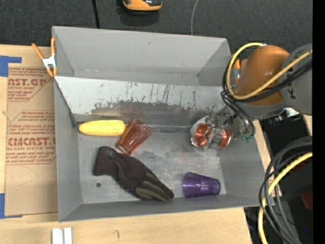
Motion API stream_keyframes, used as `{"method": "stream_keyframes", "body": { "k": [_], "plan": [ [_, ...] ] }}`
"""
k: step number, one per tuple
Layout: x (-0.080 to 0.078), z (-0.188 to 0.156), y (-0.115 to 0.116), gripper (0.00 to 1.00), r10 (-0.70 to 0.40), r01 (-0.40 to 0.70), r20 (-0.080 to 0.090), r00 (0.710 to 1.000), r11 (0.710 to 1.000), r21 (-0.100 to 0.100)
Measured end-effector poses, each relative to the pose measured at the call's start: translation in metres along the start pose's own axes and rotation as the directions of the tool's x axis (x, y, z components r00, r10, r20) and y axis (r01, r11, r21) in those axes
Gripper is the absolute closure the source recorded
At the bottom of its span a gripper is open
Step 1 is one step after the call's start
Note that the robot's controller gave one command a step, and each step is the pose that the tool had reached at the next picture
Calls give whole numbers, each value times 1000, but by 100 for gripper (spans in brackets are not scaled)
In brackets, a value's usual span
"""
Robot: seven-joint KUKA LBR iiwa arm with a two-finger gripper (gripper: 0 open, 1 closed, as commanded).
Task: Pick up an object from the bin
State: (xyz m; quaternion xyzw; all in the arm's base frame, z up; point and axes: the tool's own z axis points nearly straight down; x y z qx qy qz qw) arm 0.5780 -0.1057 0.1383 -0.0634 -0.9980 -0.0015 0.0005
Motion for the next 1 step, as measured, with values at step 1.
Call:
{"method": "stream_keyframes", "body": {
  "k": [1],
  "plan": [
    [-1, -18, 0, 100, 0, 0, 4, 1000, 1000, 1]
  ]
}}
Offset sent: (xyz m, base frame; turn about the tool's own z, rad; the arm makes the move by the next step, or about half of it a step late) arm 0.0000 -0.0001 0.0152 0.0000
